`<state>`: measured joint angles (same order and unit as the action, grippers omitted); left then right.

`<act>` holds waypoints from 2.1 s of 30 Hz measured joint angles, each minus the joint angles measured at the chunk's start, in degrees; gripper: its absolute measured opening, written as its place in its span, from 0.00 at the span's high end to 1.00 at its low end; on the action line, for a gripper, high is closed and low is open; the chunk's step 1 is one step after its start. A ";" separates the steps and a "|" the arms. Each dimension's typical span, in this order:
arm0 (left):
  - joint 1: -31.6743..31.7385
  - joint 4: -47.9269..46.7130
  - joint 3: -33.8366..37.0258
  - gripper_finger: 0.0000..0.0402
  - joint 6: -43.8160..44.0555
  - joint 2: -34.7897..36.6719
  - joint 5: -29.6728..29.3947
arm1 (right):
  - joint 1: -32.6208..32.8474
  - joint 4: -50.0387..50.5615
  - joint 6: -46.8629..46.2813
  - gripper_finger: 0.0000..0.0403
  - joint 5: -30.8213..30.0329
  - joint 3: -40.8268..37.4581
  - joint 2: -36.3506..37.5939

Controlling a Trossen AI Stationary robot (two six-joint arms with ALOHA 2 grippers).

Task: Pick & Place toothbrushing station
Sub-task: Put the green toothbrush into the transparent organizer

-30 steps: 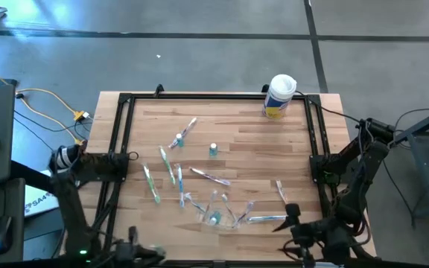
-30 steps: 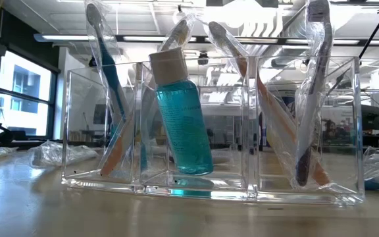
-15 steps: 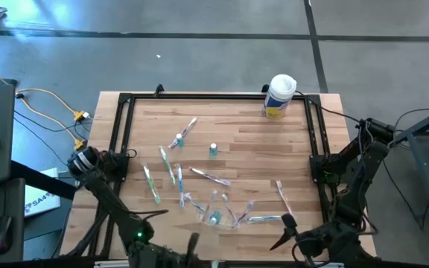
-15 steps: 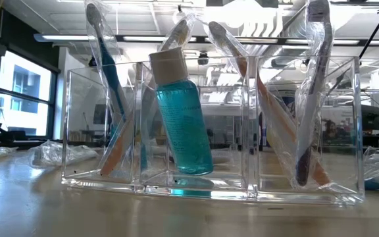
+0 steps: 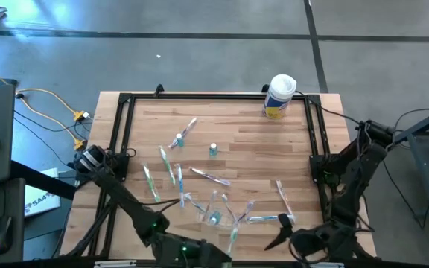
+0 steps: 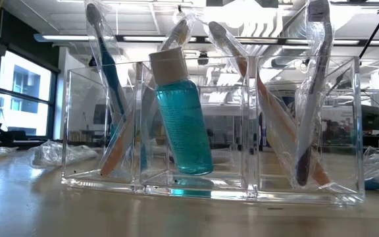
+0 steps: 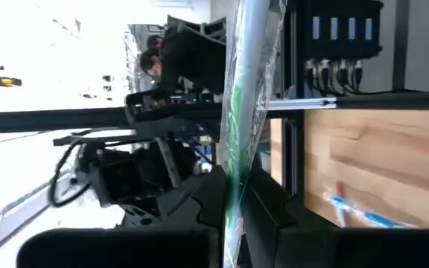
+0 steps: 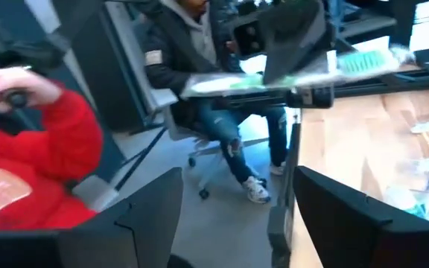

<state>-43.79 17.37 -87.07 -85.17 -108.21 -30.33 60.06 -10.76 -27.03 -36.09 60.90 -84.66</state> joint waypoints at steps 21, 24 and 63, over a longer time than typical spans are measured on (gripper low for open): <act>1.07 3.69 -0.02 0.95 -20.74 -5.66 -17.46 | -13.60 -7.56 -6.39 0.38 0.03 -0.02 -3.65; 0.93 3.48 -0.02 0.95 -21.10 -5.66 -17.42 | -14.04 -7.00 -6.36 0.38 0.10 -0.02 -3.65; 3.63 5.58 -0.02 0.95 -21.77 -5.61 -13.79 | -17.56 -4.08 -3.39 0.96 9.04 -0.02 -3.58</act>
<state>-40.16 22.95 -87.09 -106.94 -113.82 -44.12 42.50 -14.84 -30.42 -27.05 60.88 -88.25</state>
